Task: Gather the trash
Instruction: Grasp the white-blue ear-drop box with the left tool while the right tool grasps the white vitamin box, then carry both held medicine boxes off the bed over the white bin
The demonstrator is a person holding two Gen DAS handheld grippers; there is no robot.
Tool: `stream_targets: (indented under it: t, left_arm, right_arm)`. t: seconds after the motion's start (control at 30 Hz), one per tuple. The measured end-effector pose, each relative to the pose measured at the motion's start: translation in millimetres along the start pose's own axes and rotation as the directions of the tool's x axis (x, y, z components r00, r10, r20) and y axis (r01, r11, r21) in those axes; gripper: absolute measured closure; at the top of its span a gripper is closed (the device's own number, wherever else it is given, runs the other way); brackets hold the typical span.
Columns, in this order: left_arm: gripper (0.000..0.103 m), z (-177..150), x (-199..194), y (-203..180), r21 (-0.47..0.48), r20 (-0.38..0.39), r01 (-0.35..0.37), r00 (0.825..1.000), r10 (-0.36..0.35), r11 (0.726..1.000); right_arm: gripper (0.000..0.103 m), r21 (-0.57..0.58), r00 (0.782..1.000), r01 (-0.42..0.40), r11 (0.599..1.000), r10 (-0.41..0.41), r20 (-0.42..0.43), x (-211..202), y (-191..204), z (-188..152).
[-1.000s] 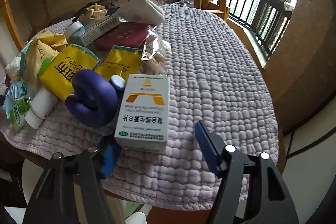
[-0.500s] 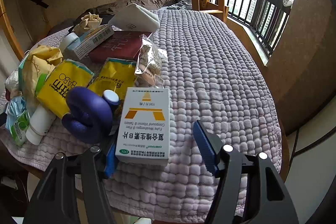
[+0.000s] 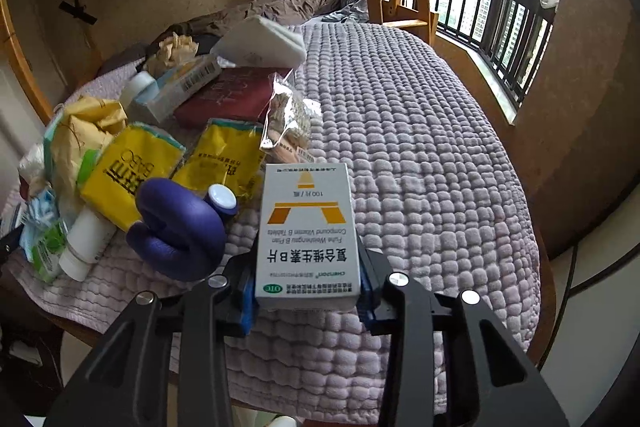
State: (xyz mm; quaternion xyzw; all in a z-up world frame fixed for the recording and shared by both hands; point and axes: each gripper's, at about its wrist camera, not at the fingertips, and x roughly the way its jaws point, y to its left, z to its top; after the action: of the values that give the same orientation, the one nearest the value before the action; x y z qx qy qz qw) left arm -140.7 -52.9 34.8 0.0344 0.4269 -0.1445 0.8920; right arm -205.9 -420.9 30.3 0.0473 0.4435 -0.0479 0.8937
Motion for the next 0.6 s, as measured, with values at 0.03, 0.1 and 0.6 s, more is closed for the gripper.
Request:
stream_targets:
  t: [0.03,0.1,0.6]
  left_arm:
    - [0.019,0.8,-3.4,0.0,-0.002,0.008,-0.01,1.0,0.01,1.0]
    - [0.019,3.0,-8.7,2.8,-0.015,0.014,-0.007,1.0,0.008,1.0]
    - [0.019,2.0,-37.2,11.0,-0.068,0.007,0.02,1.0,-0.019,0.997]
  right_arm:
    - [0.066,0.017,1.0,-0.004,1.0,0.004,0.009,-3.4,-2.3,0.3]
    - [0.066,0.039,1.0,-0.013,0.999,0.013,0.018,-9.1,-6.5,0.2]
    - [0.066,-0.01,0.991,-0.128,0.992,0.129,0.03,-58.1,26.4,-10.4]
